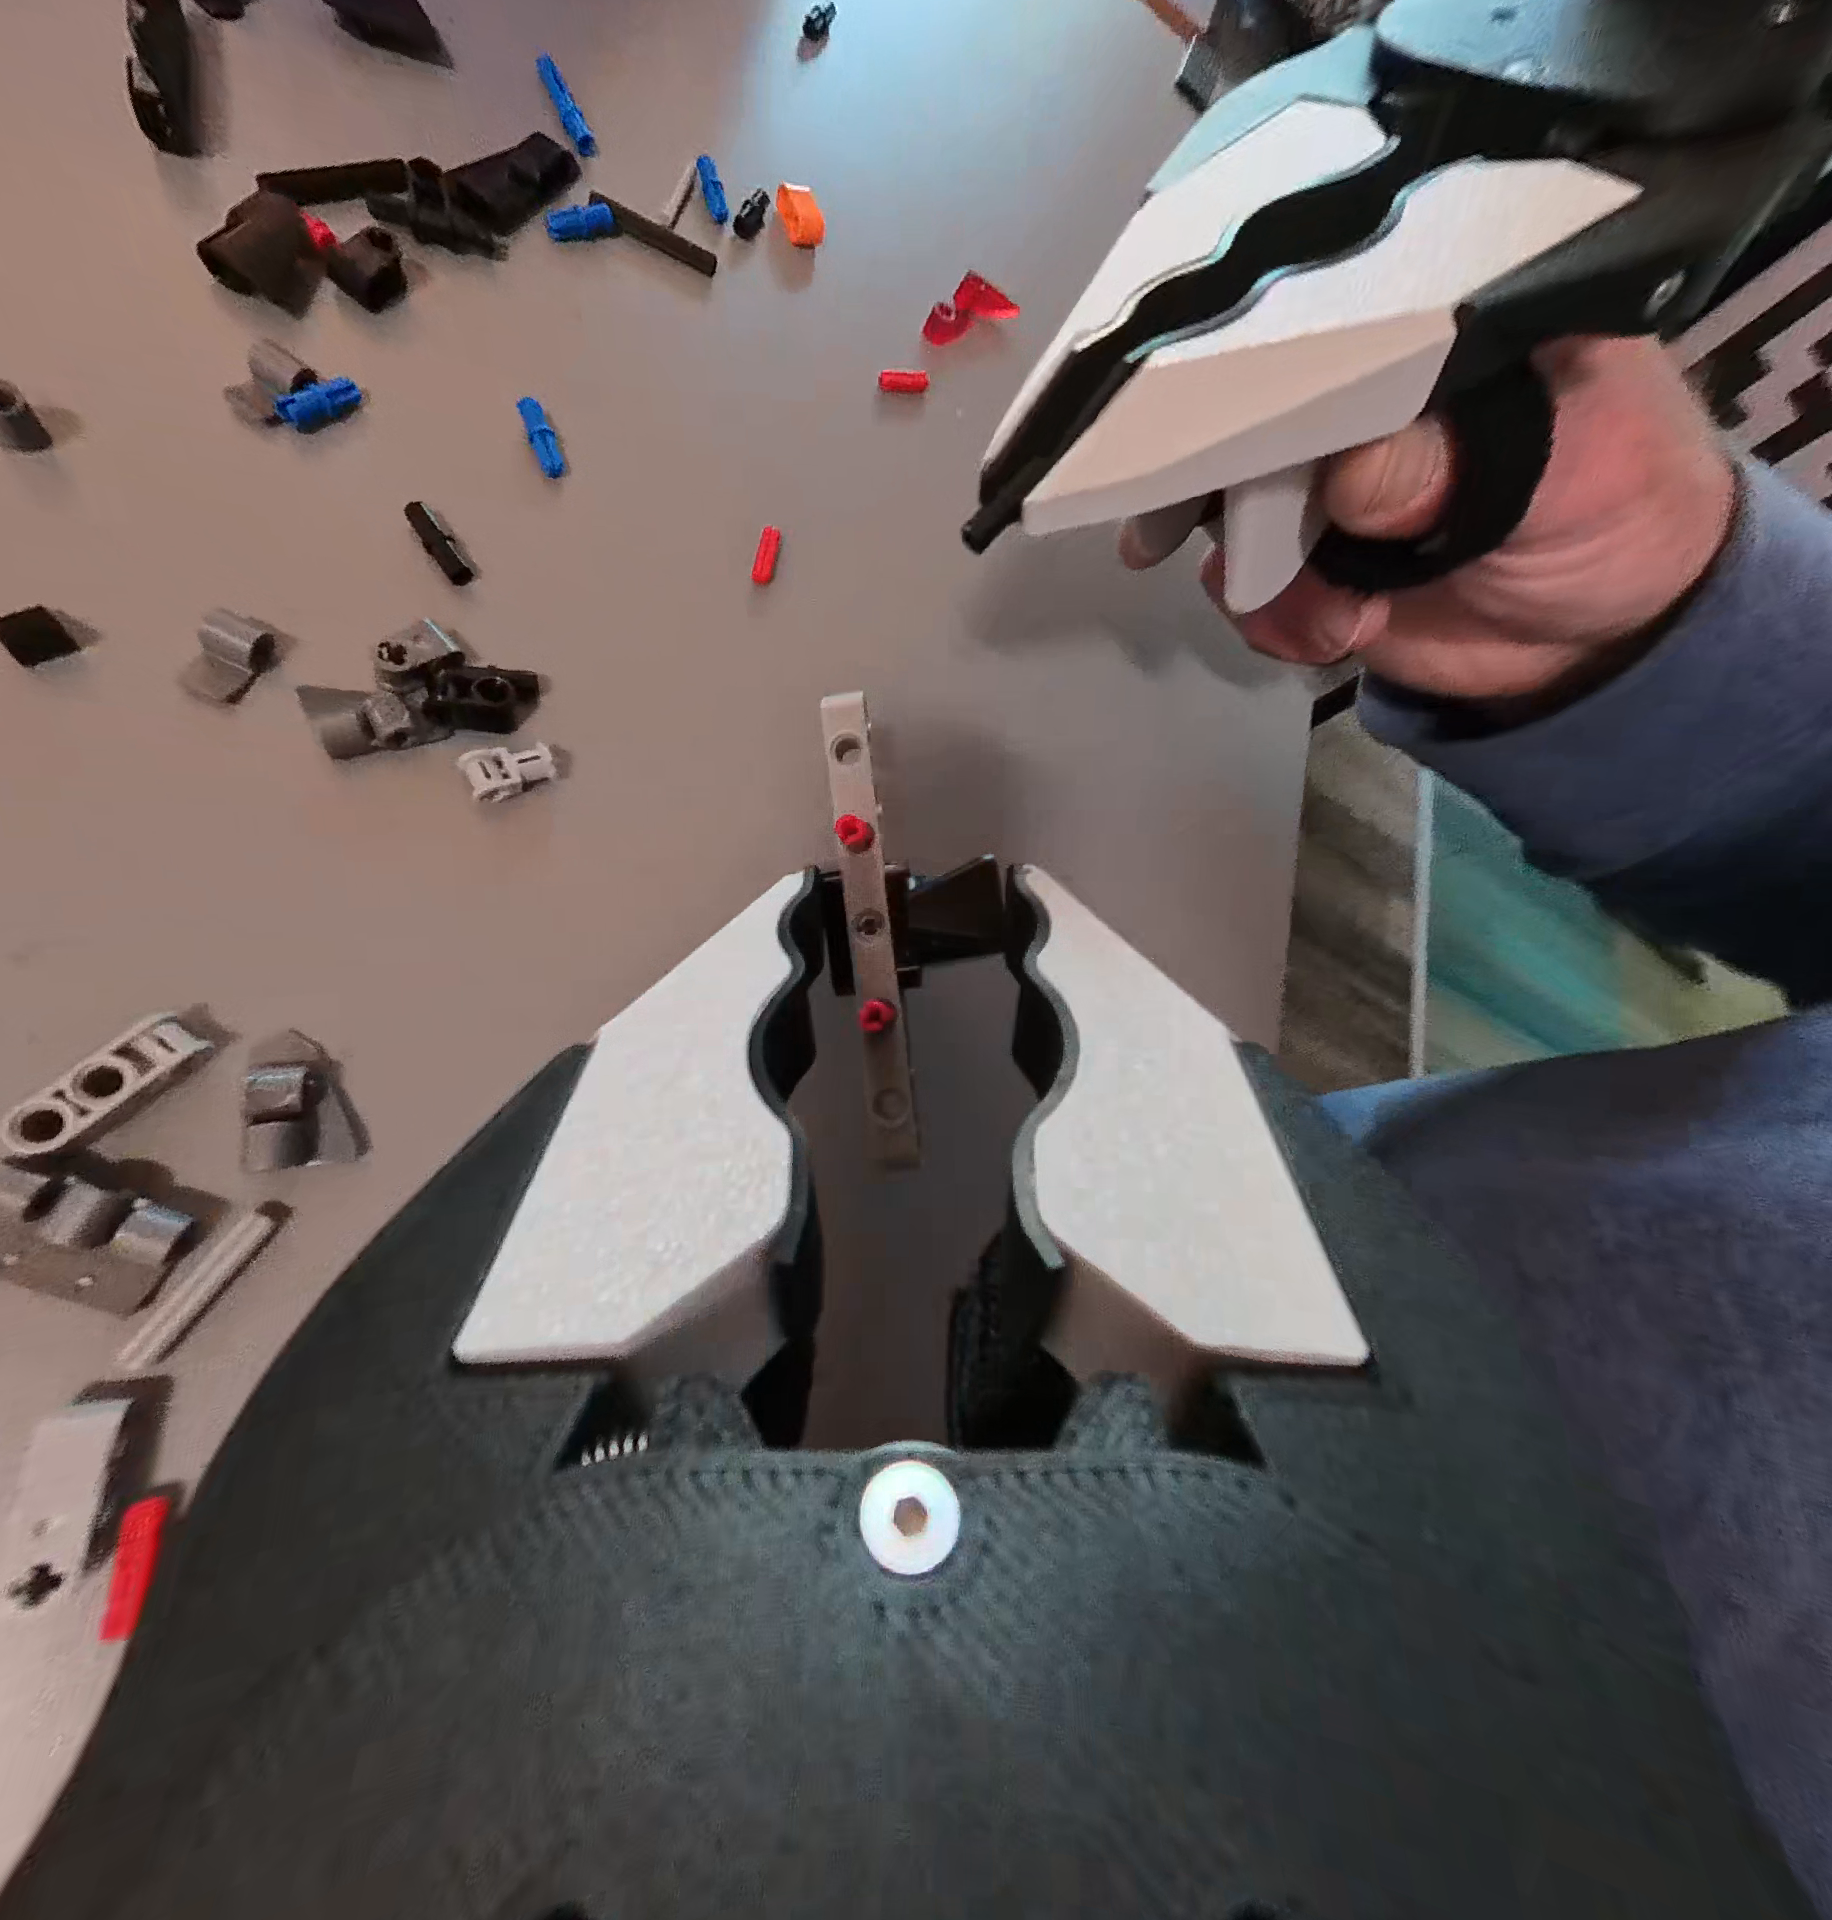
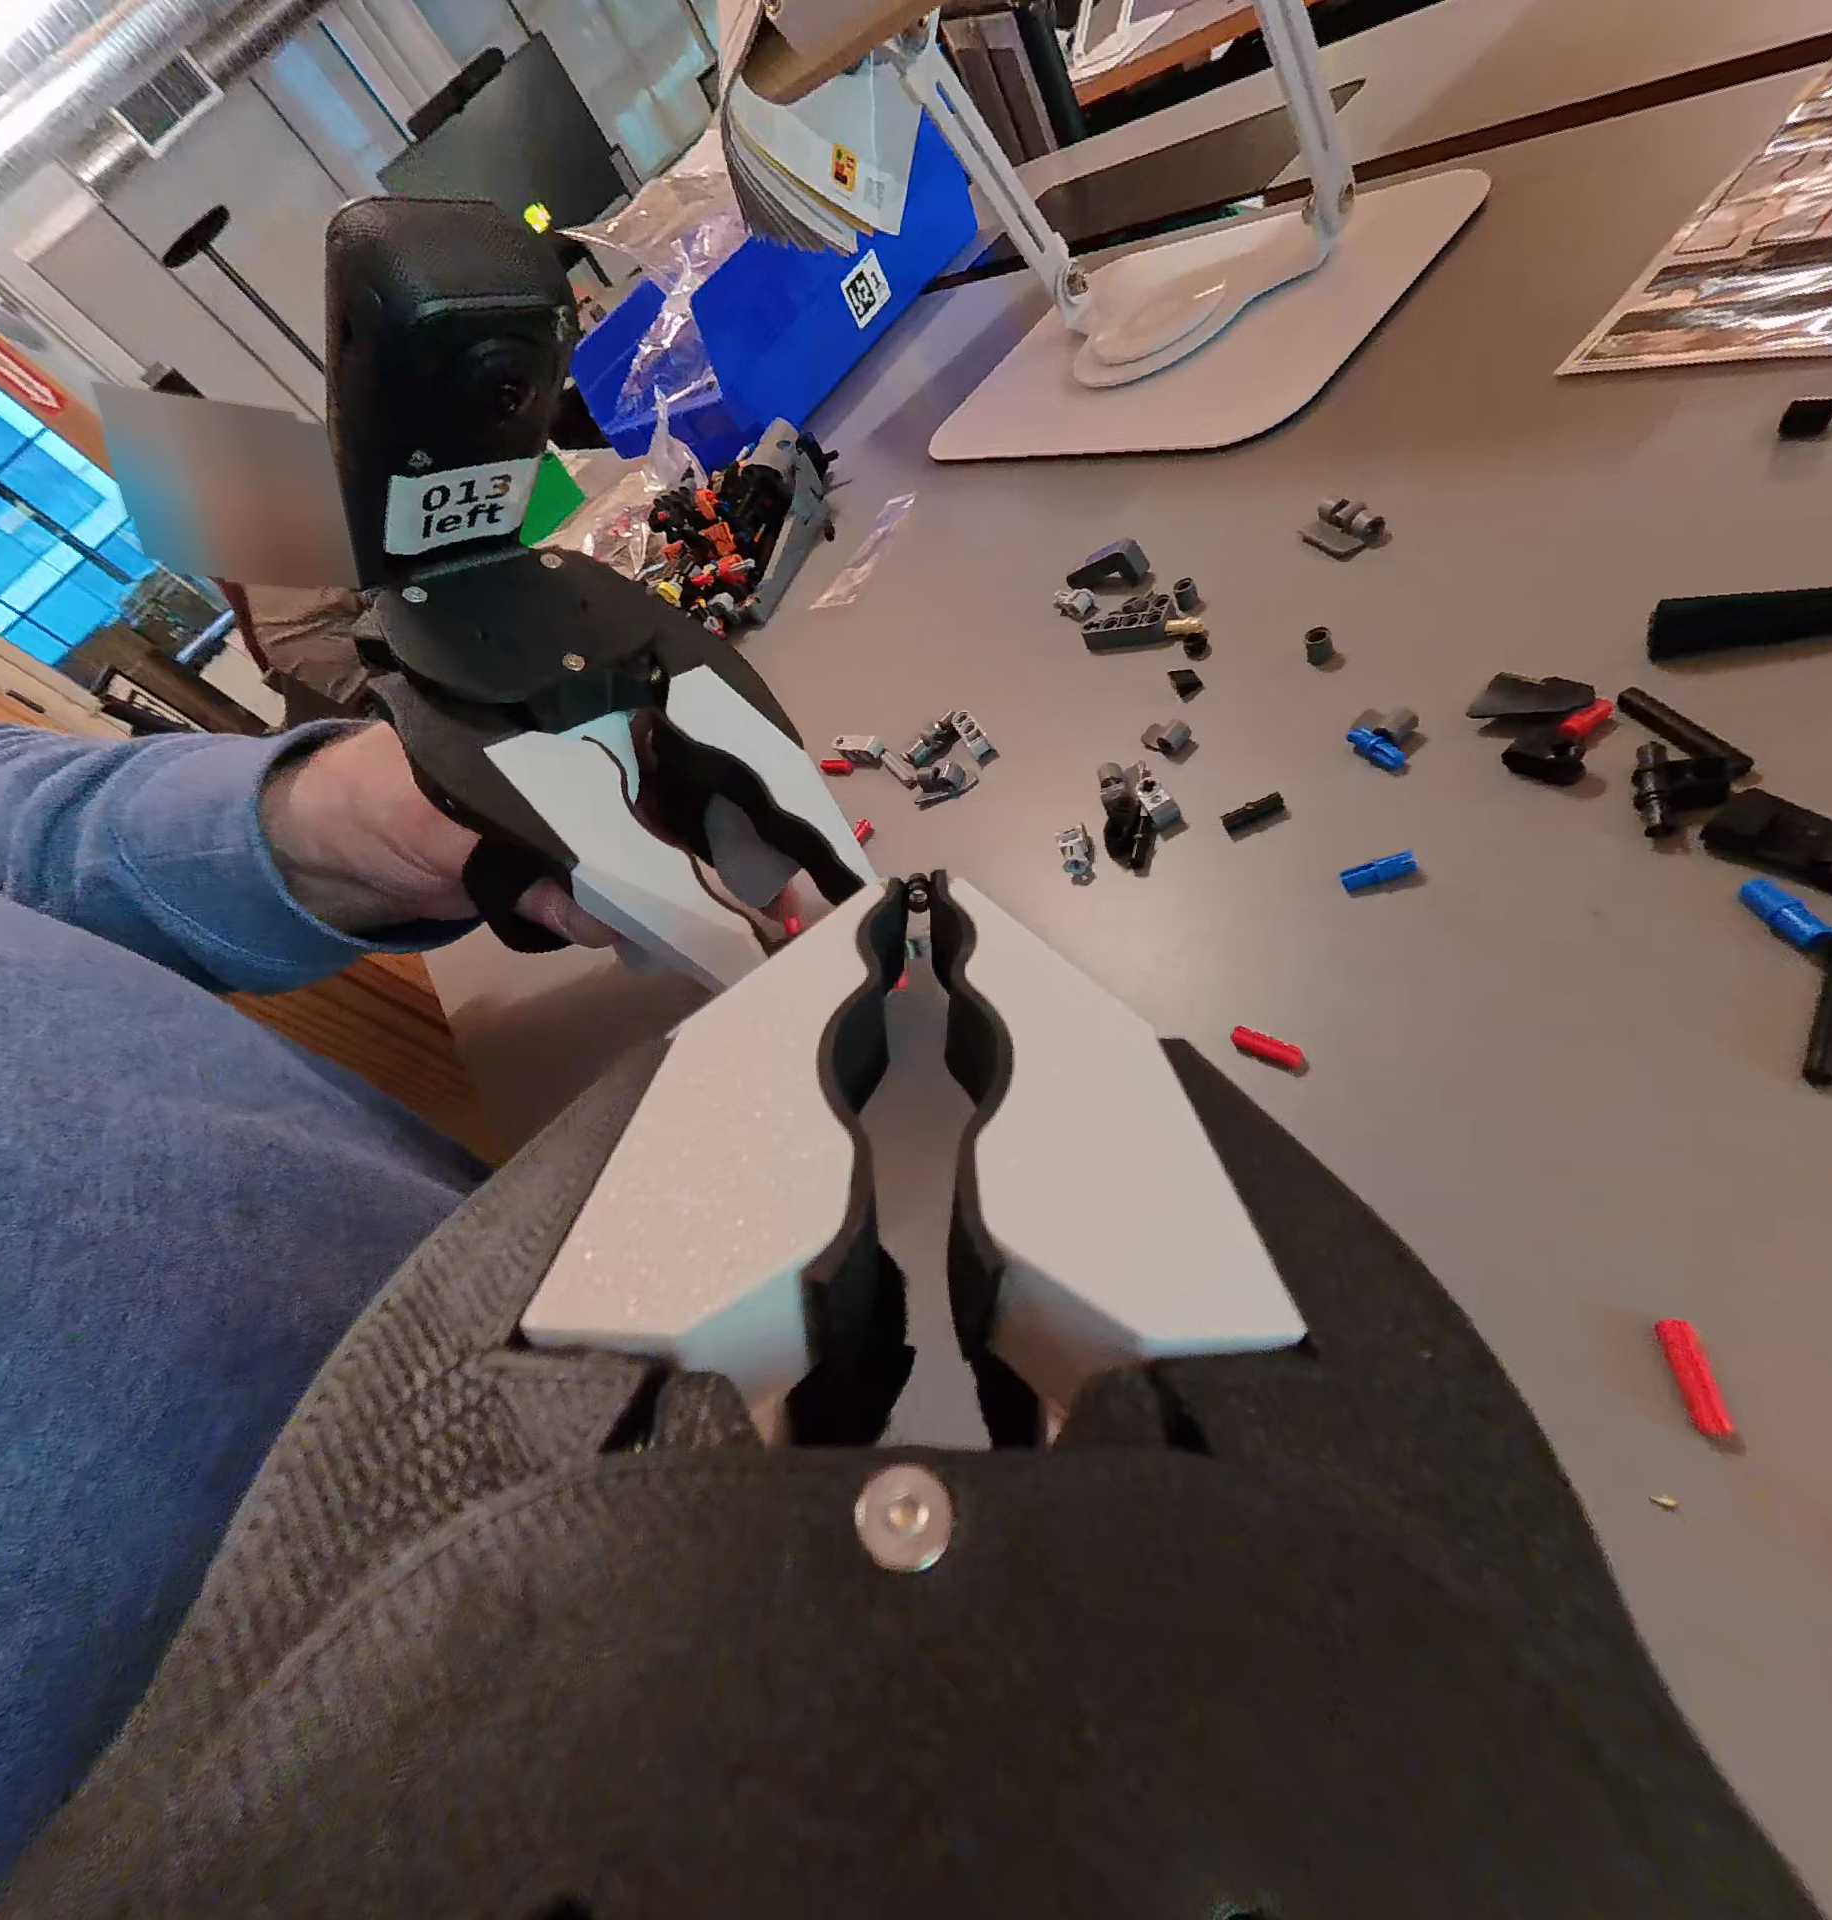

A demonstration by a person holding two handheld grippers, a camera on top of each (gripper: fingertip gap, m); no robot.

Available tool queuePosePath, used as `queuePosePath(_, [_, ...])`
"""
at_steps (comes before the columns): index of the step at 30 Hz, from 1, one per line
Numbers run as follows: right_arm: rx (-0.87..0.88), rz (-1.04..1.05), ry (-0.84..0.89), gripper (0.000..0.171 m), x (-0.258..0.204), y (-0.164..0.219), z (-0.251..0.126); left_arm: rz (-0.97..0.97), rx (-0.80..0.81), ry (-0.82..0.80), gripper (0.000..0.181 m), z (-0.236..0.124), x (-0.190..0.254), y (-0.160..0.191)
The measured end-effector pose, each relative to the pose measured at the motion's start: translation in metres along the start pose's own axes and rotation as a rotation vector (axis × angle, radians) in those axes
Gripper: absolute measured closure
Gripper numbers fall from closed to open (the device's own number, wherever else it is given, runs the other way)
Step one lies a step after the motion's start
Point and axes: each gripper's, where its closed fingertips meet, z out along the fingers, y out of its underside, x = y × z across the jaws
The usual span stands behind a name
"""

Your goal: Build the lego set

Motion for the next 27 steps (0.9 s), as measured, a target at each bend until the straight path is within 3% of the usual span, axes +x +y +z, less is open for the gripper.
queuePosePath(18, [-0.054, -0.129, 0.117, 0.170, 0.010, 0.013, 0.002, -0.274, 0.099, 0.070, 0.148, 0.003, -0.002, 0.003])
queuePosePath(27, [-0.112, -0.246, 0.160, 0.170, 0.009, 0.028, 0.015, -0.278, 0.078, 0.049, 0.148, 0.006, -0.004, 0.007])
